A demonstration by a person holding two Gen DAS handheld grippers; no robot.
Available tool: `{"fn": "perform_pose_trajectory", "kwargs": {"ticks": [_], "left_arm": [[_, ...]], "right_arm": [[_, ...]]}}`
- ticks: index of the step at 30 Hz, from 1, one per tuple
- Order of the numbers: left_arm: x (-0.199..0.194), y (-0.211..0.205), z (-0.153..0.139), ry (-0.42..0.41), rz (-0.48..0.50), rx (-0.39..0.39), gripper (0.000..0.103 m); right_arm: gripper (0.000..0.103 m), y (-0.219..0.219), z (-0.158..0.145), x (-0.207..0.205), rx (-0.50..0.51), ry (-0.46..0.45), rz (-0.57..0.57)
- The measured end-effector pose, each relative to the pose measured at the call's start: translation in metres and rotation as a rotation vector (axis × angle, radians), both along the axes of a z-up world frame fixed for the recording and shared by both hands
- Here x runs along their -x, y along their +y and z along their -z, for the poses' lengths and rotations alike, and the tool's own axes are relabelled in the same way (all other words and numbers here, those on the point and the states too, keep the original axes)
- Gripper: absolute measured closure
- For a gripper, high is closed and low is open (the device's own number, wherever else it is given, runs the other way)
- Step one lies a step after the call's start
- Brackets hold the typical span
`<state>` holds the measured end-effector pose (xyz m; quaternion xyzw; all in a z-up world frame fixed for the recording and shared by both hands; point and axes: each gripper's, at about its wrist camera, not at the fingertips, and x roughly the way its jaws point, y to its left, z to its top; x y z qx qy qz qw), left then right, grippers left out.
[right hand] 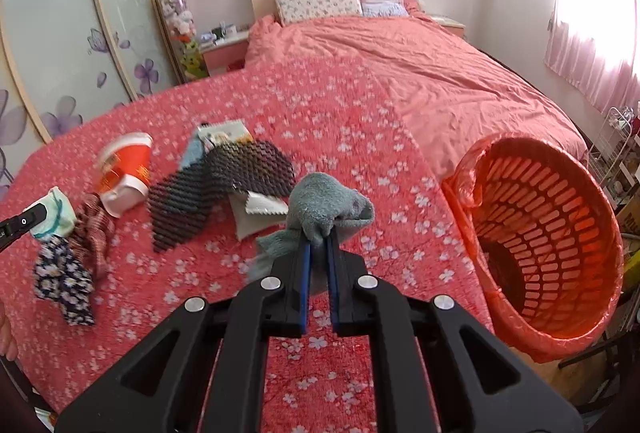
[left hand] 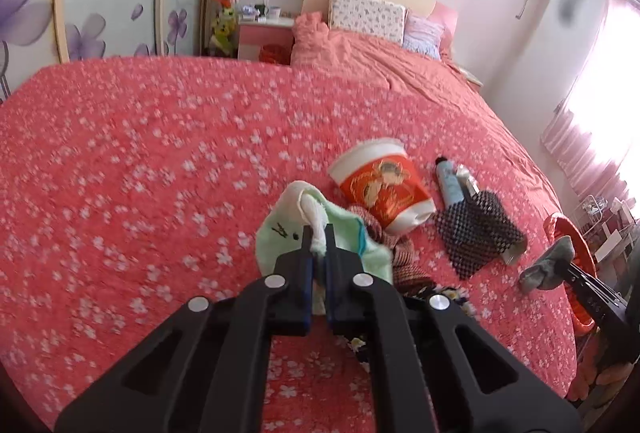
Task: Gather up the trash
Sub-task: 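Carry both socks toward the orange basket, then open the right tool over the basket while the left tool releases the mint sock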
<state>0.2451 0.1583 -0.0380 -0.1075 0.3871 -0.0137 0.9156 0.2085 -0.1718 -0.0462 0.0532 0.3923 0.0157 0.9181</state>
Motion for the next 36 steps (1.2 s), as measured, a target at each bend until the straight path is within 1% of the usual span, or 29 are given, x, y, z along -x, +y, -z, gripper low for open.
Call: {"fn": "perform_pose_trajectory", "kwargs": {"ticks": [7,12,16,20,25,32,36], "left_arm": [[0.016,-0.004,-0.037,-0.081,-0.001,-0.020,0.097],[0.026,-0.023,-0.060,-0.132,0.033,-0.022,0.097],[0.030,-0.048,-0.074,-0.165,0.078,-0.011,0.097],[0.036,-0.082,-0.089,-0.200,0.143,-0.001,0.097],[0.043,-0.130,-0.104,-0.240,0.243,0.022,0.097],[0.048,-0.198,-0.113,-0.265,0.381,0.064,0.097],[0.048,-0.240,-0.111,-0.265,0.455,0.088,0.097]], "right_arm": [[0.095,-0.012,-0.030,0.019,-0.033,-0.084,-0.002],[0.095,-0.024,-0.050,0.035,-0.048,-0.149,0.011],[0.095,-0.035,-0.064,0.049,-0.053,-0.198,0.028],[0.095,-0.048,-0.075,0.062,-0.052,-0.247,0.048],[0.095,-0.068,-0.083,0.076,-0.065,-0.286,0.082],[0.095,-0.106,-0.085,0.086,-0.065,-0.317,0.164],[0.095,-0.131,-0.082,0.089,-0.077,-0.325,0.209]]}}
